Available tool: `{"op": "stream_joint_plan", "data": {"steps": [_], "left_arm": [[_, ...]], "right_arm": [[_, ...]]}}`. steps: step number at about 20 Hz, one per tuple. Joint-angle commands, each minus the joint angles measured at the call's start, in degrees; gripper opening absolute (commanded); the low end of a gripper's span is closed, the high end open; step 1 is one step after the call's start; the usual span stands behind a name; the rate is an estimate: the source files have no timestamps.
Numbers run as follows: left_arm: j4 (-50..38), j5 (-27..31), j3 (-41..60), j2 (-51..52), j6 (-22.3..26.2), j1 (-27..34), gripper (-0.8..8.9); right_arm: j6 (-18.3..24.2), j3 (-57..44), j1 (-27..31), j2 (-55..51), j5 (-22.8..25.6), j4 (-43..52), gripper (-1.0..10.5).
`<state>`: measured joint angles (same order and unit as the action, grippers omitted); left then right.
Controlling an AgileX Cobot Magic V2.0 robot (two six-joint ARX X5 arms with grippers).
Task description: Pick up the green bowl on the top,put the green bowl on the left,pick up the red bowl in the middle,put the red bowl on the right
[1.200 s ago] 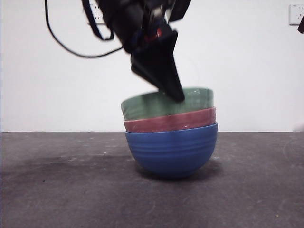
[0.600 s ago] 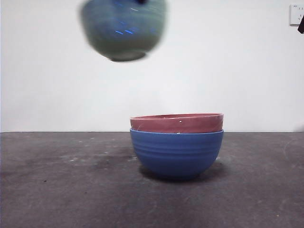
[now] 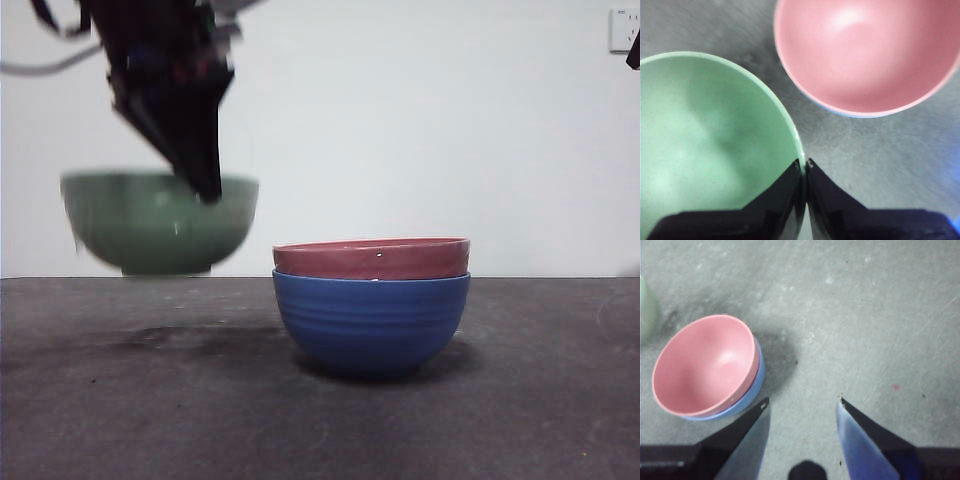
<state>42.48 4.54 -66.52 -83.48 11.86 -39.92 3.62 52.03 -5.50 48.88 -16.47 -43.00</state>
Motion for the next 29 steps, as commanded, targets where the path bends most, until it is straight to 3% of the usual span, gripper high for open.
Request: {"op": "stream_joint_plan", "data": {"steps": [1,10,13,15,18,25,29], "left_arm": [[-7.3,0.3,5.8,0.0,-1.4,0.1,-0.09],[-11.0,-2.2,12.9,-0.8,-1.4,1.7,0.14],[-11.1,-5.1,12.9,-0.8,-1.5,1.7,2.79],[-10.8,-4.9,12.9,-0.7,-1.9,1.7,2.92],[-9.7,-4.7,12.8,1.1,-5.7,2.3,2.92],[-4.5,-5.0,12.8,21.2,-7.9,5.0,2.92],[3.2,-8.2,12.8,30.8,-9.2,12.8,2.92]], "right_arm": [[-0.7,0.1,0.1,0.3,0.0,0.6,2.2],[-0.8,0.1,0.1,2.3,-0.1,1.0,2.2],[-0.7,0.1,0.1,2.3,-0.2,1.4,2.2],[-0.8,0.1,-0.2,2.2,-0.6,2.0,2.2],[-0.8,0.3,-1.7,2.3,-6.3,5.0,2.2],[1.0,9.4,-13.9,10.3,-5.7,7.3,2.2],[4.5,16.8,-23.4,19.8,-2.9,4.2,2.2]]}}
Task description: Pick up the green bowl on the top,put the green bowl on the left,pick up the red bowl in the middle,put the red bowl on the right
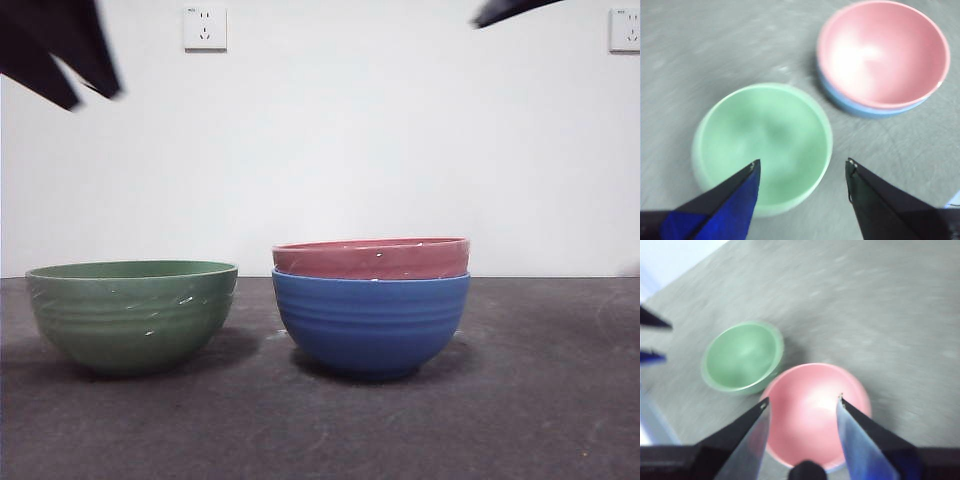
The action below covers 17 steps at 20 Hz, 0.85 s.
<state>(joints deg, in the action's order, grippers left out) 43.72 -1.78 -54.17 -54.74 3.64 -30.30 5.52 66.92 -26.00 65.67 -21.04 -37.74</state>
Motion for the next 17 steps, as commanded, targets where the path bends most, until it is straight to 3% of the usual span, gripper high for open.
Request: {"op": "stream_joint_plan", "data": {"steps": [1,5,8,17], "left_arm": [[3.4,-4.4,0.4,3.6,-0.9,6.2,2.92],[5.4,-16.3,0.4,7.4,-0.9,18.1,2.92],[5.3,-16.7,0.4,7.6,-0.6,22.1,2.92],[4.7,-16.5,0.4,7.6,-0.4,22.6,2.92]], "right_arm": [[3.9,3.6,-5.2,5.4,3.6,-2.4,2.2],[6.2,7.0,-13.1,14.2,7.9,-5.0,2.2],[6.5,7.0,-16.2,19.0,9.5,-5.3,2.2],[7.7,7.0,-17.6,29.3,9.1,-9.6,2.2]]}}
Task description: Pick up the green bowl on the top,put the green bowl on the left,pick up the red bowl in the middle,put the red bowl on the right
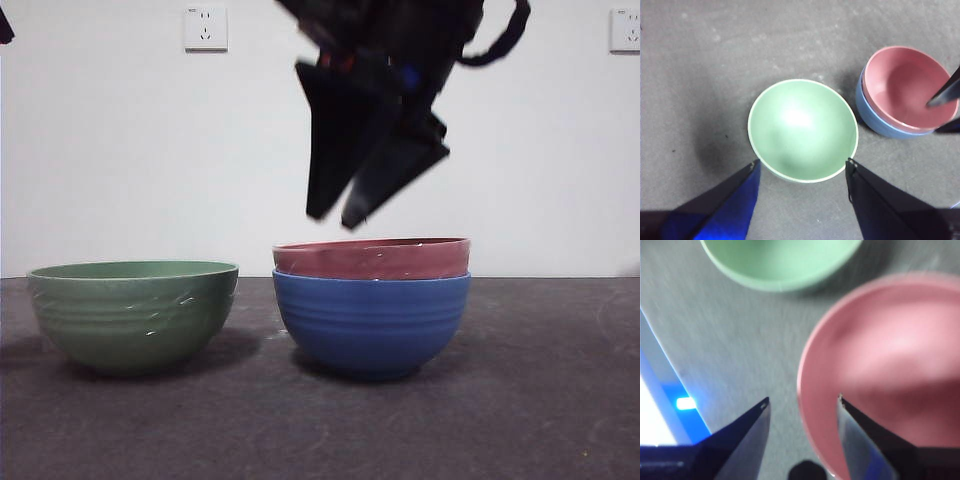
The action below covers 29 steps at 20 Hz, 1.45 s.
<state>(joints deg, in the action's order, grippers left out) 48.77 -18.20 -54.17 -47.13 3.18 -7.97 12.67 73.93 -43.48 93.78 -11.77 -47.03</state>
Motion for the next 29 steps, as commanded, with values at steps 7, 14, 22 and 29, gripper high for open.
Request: {"op": "stream_joint_plan", "data": {"steps": [7,14,22,29], "left_arm": [[-0.4,0.0,0.4,0.0,1.1,0.2,2.92],[-0.3,0.0,0.4,0.0,1.3,0.2,2.91],[-0.7,0.0,0.4,0.0,1.3,0.2,2.91],[-0.9,0.0,0.4,0.0,1.3,0.2,2.91]], "right_arm": [[0.8,0.0,-0.2,4.3,-0.1,-1.1,1.2],[0.9,0.0,-0.5,4.6,0.2,-1.1,0.2],[1.4,0.1,-0.9,3.0,4.9,-1.0,-0.1],[1.4,0.2,-0.9,-3.5,7.7,1.5,-0.1]]}}
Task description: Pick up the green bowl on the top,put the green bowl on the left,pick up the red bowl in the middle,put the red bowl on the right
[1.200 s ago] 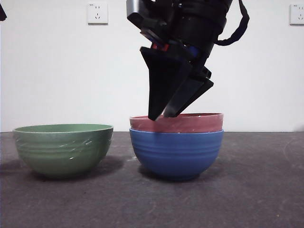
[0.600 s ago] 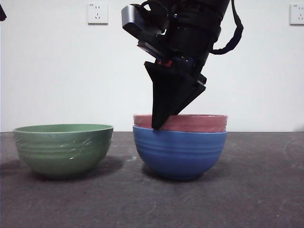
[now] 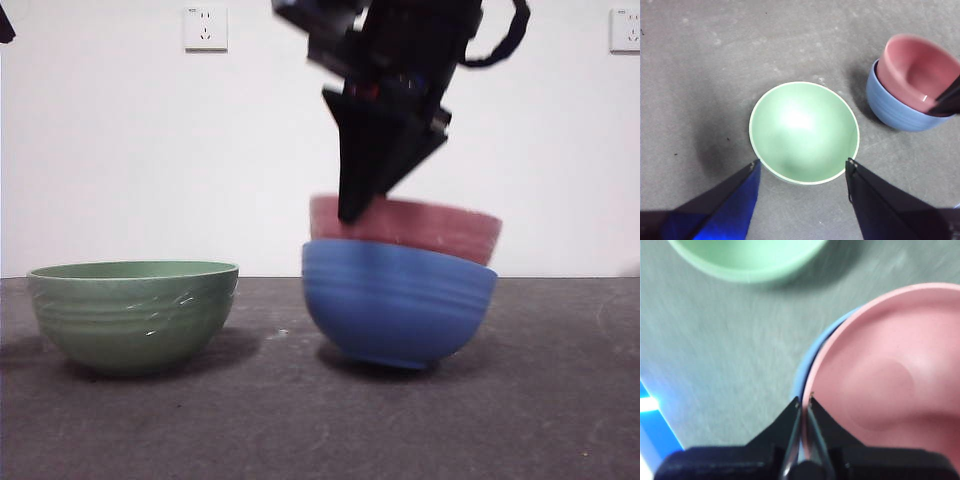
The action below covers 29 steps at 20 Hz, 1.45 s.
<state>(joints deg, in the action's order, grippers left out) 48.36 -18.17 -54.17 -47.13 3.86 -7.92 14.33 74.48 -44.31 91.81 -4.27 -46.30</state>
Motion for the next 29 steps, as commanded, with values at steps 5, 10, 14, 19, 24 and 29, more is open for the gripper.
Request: {"op": "stream_joint_plan", "data": {"steps": [5,10,14,19,24,29], "left_arm": [[-0.3,0.0,0.4,0.0,0.6,0.2,2.91],[-0.3,0.0,0.4,0.0,0.6,0.2,2.91],[-0.3,0.0,0.4,0.0,0.6,0.2,2.91],[-0.3,0.0,0.4,0.0,0.6,0.2,2.91],[-0.2,-0.1,0.4,0.0,0.6,0.1,2.91],[0.3,-0.1,0.4,0.0,0.6,0.1,2.90]], "right_arm": [[-2.0,-0.4,-0.1,-6.4,5.5,1.0,-0.1],[-8.6,-0.4,1.9,-11.4,19.3,-2.4,-0.1],[-14.1,-4.3,6.9,-11.7,19.6,-5.8,-0.1],[-15.9,-14.2,9.0,-11.5,14.5,2.9,-0.1],[-16.2,-17.2,9.0,-9.0,9.5,7.1,-0.1],[-15.8,-17.2,9.0,-7.0,7.2,7.5,0.1]]}}
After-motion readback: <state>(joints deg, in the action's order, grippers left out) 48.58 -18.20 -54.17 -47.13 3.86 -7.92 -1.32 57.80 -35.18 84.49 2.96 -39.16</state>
